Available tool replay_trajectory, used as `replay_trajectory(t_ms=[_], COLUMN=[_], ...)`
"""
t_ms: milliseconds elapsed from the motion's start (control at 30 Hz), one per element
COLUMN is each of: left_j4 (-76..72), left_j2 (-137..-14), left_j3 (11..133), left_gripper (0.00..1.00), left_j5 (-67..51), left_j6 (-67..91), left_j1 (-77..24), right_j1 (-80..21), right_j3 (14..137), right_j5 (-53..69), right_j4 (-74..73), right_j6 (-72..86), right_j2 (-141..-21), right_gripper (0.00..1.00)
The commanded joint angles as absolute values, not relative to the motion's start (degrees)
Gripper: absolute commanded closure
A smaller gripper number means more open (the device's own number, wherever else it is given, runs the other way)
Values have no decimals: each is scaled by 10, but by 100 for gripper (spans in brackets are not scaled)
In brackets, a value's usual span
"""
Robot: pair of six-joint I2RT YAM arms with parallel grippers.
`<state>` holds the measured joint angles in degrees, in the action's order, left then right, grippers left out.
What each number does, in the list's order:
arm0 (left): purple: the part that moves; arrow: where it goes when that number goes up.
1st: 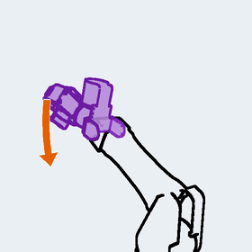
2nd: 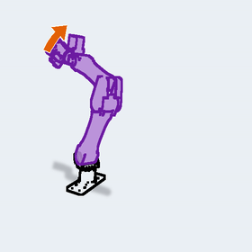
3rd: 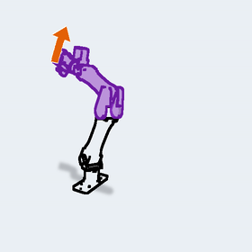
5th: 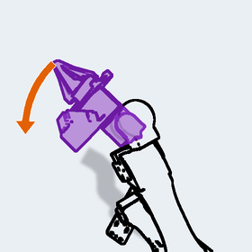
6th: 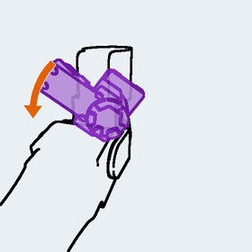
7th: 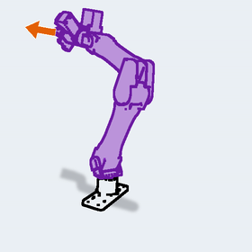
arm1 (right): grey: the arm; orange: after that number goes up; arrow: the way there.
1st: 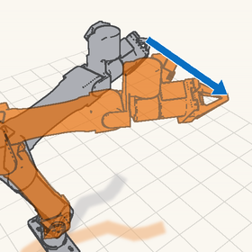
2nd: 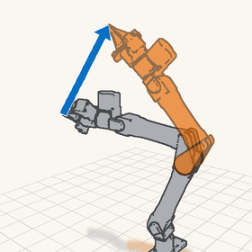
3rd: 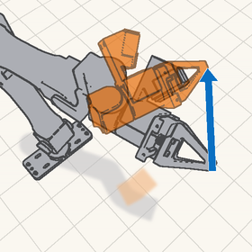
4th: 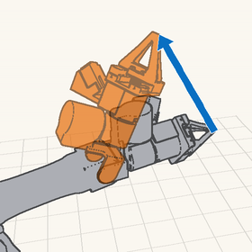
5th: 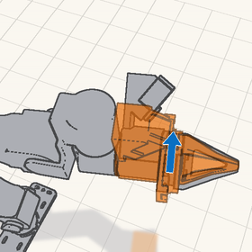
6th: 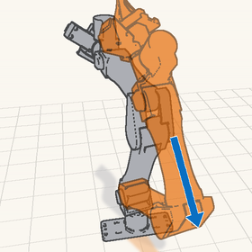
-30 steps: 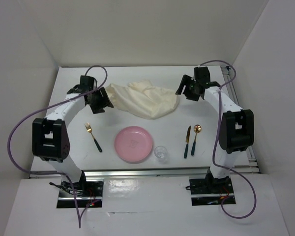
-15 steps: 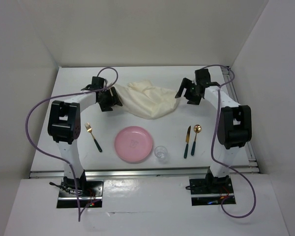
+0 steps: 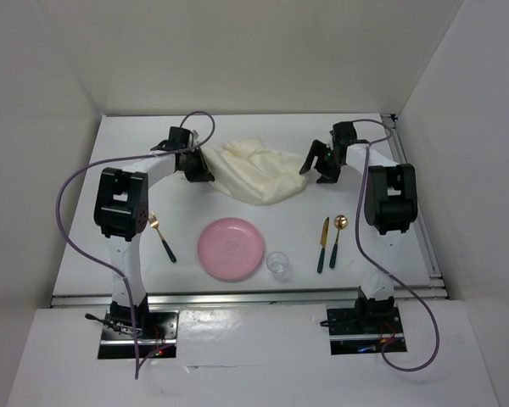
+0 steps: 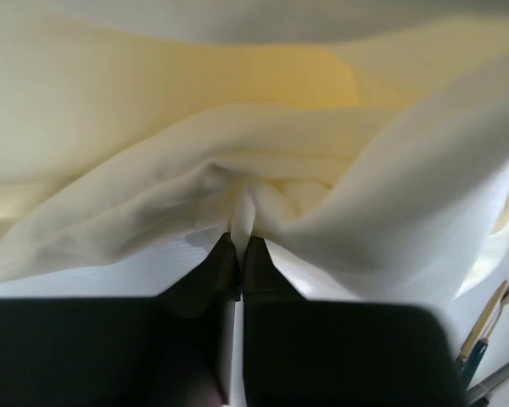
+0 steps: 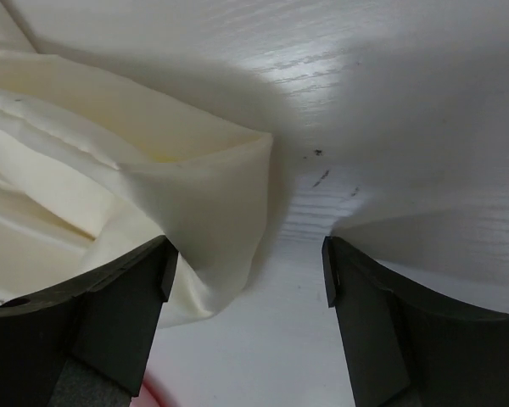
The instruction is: Set the dinner table for one person
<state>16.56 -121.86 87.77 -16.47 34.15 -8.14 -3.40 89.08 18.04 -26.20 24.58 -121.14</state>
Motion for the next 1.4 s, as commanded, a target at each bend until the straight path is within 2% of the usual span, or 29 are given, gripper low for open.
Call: replay_trajectory(t_ms=[0,33,67,133,167,233,267,433,633,867,1067,1233,1367], left_j4=[168,183,188,200,200,218,226,270,349,299,299,287,287], left_j2=[-1214,-1214,-1207,-1199,-1192,-1186,-1180,-1157,-1142,-1010,-928,-917,-954], left_j3=[895,903,912,925,931,957,968,1082,1230,1120,1090,1090,1102], left_gripper=[100,100,100,100,100,100,100,100,100,100,100,100,100], left_j5=[-186,-186,-186,-192,-201,-225,-236,-311,-367,-398,-433,-489,-499], left_j6=[325,325,325,320,320,320,320,320,326,356,368,388,393], left_j1=[-83,-83,-83,-83,-83,-76,-70,-32,3,25,54,68,68], right_j1=[-45,-45,-50,-50,-50,-50,-50,-33,-20,-9,-9,-9,-9], right_j3=[922,922,927,927,934,966,984,1073,1085,999,967,972,972], right_j5=[200,206,206,206,206,206,200,206,202,175,155,135,135], right_j4=[-247,-247,-247,-235,-235,-235,-249,-261,-255,-252,-280,-309,-303], right_j6=[241,241,241,246,246,246,252,270,282,282,277,277,283], right_j2=[-1218,-1218,-1224,-1230,-1230,-1244,-1249,-1208,-1105,-942,-836,-807,-817], right_gripper=[19,23,35,50,71,94,100,100,100,100,100,100,100])
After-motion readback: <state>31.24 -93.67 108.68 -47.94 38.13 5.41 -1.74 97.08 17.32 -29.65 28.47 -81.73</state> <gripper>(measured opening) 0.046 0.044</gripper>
